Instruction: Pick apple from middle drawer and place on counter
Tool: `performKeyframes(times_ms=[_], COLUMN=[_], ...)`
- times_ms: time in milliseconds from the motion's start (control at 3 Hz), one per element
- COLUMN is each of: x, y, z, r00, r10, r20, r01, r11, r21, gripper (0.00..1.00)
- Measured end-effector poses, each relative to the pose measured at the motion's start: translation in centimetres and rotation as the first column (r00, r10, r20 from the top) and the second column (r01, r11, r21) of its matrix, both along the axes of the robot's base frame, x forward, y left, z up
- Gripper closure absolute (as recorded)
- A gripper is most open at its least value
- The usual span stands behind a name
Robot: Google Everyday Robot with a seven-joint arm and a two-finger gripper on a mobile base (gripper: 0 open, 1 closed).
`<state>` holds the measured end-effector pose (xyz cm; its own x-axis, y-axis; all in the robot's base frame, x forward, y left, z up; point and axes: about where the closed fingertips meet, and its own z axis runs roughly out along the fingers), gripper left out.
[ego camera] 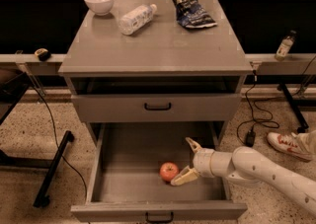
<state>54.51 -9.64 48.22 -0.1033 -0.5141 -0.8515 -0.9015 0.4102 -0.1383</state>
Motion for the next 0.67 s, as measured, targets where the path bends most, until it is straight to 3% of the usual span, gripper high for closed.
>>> performKeyframes(times_ms=[667], x=[0.3], y=[2.7], z=[-5.9], r00=[0.9981], r10=[0.062], r20=[-0.008], r01=[-0.062], r11=[0.996], r21=[-0.063], gripper=[0.00])
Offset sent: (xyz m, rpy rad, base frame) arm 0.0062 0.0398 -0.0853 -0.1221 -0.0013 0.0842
